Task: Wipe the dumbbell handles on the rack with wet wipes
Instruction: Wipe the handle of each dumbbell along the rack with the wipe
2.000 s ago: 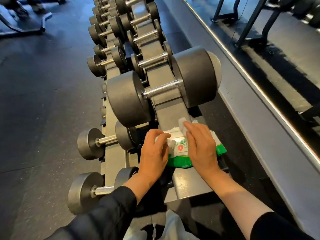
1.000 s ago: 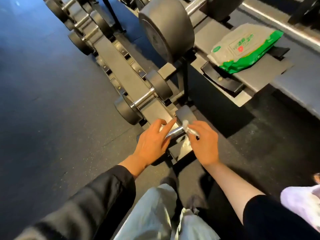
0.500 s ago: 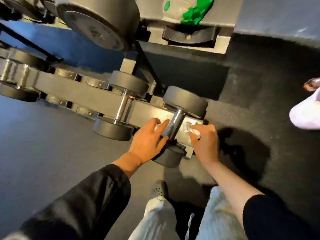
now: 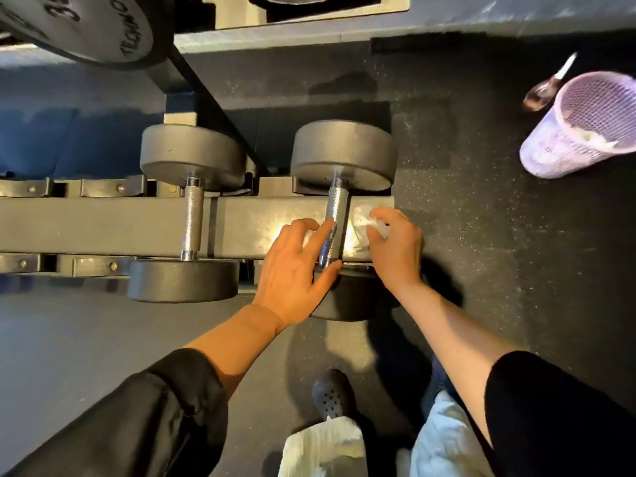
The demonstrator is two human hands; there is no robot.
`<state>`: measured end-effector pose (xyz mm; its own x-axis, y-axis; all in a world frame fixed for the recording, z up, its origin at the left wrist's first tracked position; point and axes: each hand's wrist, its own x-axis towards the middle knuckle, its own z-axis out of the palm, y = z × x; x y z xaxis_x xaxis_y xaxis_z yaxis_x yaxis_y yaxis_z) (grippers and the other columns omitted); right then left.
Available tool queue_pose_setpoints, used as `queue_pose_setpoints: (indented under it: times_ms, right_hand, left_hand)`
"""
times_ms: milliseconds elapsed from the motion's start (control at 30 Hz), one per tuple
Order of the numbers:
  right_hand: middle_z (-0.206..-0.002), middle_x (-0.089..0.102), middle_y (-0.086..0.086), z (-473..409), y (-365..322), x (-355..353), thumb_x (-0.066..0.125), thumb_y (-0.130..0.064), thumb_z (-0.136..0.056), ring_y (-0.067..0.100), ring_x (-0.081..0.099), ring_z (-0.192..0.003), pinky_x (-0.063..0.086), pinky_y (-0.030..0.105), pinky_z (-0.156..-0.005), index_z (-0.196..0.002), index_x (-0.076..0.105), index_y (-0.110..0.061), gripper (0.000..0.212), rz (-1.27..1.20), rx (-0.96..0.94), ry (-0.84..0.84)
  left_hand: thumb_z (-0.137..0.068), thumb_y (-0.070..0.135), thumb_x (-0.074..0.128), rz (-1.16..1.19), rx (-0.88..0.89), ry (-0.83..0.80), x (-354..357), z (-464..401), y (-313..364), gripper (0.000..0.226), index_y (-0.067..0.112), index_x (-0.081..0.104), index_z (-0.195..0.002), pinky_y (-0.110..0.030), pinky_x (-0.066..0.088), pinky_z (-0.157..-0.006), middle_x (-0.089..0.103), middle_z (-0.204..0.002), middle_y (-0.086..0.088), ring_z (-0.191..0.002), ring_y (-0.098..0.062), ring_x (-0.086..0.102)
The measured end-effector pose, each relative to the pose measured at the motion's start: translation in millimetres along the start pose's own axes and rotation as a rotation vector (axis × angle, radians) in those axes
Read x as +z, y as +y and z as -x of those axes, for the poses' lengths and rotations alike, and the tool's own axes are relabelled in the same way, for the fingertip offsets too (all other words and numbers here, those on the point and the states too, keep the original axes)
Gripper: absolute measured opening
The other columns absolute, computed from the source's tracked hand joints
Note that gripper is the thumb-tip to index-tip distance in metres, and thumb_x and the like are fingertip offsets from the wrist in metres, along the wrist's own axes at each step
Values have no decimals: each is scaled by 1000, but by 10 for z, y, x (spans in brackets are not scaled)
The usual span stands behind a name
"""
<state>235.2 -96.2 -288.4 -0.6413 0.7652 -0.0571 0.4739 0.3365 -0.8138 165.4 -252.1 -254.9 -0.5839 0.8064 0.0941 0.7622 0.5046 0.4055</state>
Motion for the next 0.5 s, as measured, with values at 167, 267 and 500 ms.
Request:
queue_pose_setpoints:
  times_ms: [167, 267, 500]
  right_hand:
    - [-96, 69, 11, -226, 32, 205, 59, 1, -83, 16, 60, -85, 37, 4, -70, -97, 69, -2, 18, -160, -70, 124]
    - [-96, 69, 11, -306, 32, 319, 64, 2, -79, 13, 59, -85, 36, -1, -75, -97, 69, 0, 19, -213, -131, 153]
    - [-86, 68, 4, -348, 77, 393, 69, -1, -76, 8, 60, -78, 46, 15, -73, -90, 71, -3, 14, -370, -39, 78]
  left_hand:
    - [-91, 48, 41, 28, -5, 33, 68, 26, -47, 65, 15, 34, -146, -30, 41, -83, 44, -125, -9, -109, -20, 41]
    - [-90, 48, 42, 50, -5, 60, 93, 37, -58, 66, 16, 30, -147, -32, 43, -83, 42, -125, -10, -110, -21, 40]
    - [-90, 46, 44, 59, 0, 70, 115, 39, -74, 65, 23, 26, -149, -34, 44, -84, 41, -122, -7, -110, -18, 39]
